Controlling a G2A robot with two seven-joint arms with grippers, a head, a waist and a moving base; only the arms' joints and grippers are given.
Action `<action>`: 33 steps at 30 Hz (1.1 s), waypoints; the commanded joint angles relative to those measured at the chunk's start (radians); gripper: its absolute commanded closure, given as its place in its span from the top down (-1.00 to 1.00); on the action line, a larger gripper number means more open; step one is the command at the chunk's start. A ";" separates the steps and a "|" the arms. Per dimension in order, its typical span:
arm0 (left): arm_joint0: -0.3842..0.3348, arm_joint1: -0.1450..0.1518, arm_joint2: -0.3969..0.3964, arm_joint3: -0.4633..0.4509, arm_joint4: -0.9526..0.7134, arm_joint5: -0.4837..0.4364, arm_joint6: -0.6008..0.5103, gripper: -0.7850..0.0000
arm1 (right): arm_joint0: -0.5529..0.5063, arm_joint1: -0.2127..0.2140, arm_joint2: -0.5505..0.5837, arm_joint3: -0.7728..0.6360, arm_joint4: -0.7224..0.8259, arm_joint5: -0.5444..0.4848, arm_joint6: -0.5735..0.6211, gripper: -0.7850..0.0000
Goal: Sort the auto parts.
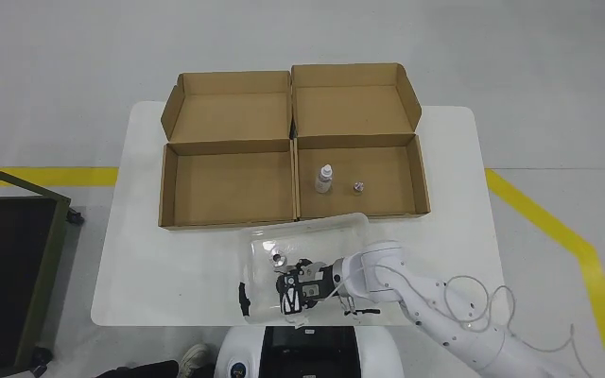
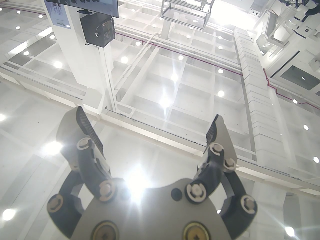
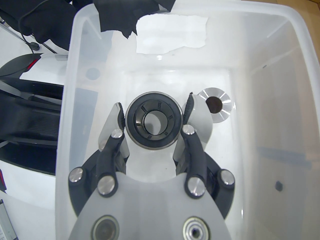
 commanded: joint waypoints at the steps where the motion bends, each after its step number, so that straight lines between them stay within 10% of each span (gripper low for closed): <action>1: 0.000 0.000 0.000 0.000 0.000 0.000 0.000 1.00 | 0.005 -0.003 -0.003 0.007 -0.001 -0.001 -0.004 0.04; 6: 0.000 0.000 0.000 0.000 0.000 0.000 0.000 1.00 | 0.014 -0.008 -0.003 0.017 -0.002 -0.006 -0.009 -0.36; 9: 0.000 0.000 0.000 0.000 0.000 0.000 0.000 1.00 | 0.014 -0.009 0.001 0.020 0.003 -0.010 -0.013 -0.97; 33: 0.000 0.000 0.000 0.000 0.000 0.000 0.000 1.00 | -0.027 0.030 0.183 -0.139 0.146 -0.044 -0.017 -1.00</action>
